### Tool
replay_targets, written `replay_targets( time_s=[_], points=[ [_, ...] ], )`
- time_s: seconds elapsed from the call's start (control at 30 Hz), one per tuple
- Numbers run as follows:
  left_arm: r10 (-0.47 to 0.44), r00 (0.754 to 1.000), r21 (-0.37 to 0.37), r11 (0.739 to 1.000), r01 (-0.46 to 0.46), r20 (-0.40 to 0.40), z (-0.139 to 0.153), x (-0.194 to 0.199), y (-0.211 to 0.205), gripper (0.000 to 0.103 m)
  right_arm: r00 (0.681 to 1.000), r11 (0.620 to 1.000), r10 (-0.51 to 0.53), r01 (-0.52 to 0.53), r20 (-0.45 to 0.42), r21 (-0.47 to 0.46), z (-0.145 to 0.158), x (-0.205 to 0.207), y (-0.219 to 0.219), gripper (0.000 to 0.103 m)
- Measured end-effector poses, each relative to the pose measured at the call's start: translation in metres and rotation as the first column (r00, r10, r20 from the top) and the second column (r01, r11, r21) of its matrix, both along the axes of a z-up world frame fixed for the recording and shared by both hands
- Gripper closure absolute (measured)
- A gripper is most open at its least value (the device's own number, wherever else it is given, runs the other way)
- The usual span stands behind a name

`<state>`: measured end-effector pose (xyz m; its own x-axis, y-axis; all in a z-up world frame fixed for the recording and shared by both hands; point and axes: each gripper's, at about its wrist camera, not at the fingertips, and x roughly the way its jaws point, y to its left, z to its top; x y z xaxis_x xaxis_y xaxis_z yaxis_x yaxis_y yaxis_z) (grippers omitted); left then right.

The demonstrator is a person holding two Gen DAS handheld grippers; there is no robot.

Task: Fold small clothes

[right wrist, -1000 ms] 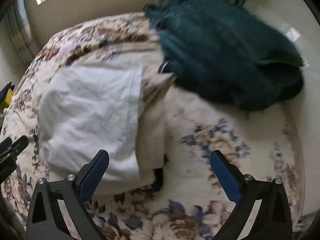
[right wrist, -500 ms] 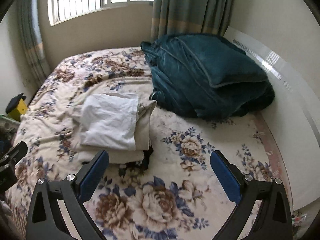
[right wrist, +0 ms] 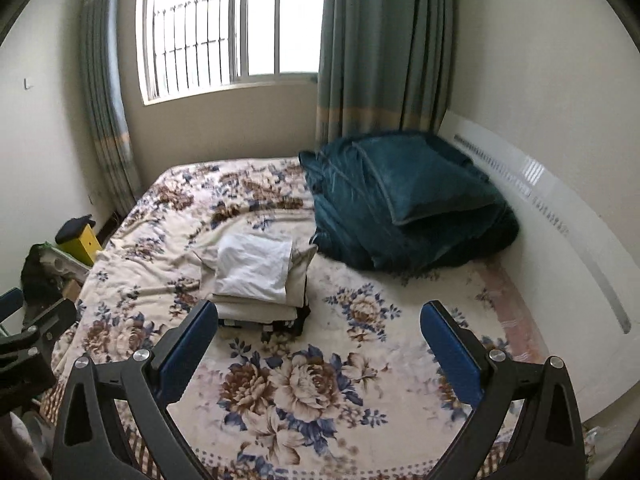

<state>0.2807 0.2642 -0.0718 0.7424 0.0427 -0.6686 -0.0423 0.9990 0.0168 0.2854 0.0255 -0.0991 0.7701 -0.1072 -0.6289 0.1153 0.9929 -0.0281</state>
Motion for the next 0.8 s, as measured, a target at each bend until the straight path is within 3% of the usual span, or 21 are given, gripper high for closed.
replay_targets(
  time_s=[0.17, 0.37, 0.8],
  points=[
    [0.004, 0.999, 0.01, 1.0, -0.004, 0.043, 0.032, -0.039, 0.002, 0.002, 0.999, 1.0, 0.004, -0.003, 0.051, -0.009, 0.051, -0.056, 0.001, 0.0],
    [-0.022, 0.996, 0.031, 0.999, 0.02, 0.081, 0.049, -0.062, 0.005, 0.002, 0.998, 1.0, 0.0, 0.0, 0.066, -0.001, 0.084, -0.099, 0.011, 0.0],
    [-0.008, 0.999, 0.016, 1.0, 0.007, 0.043, 0.04, -0.072, 0.02, 0.0, 0.999, 1.0, 0.013, -0.013, 0.033, 0.003, 0.082, -0.105, 0.027, 0.0]
  ],
)
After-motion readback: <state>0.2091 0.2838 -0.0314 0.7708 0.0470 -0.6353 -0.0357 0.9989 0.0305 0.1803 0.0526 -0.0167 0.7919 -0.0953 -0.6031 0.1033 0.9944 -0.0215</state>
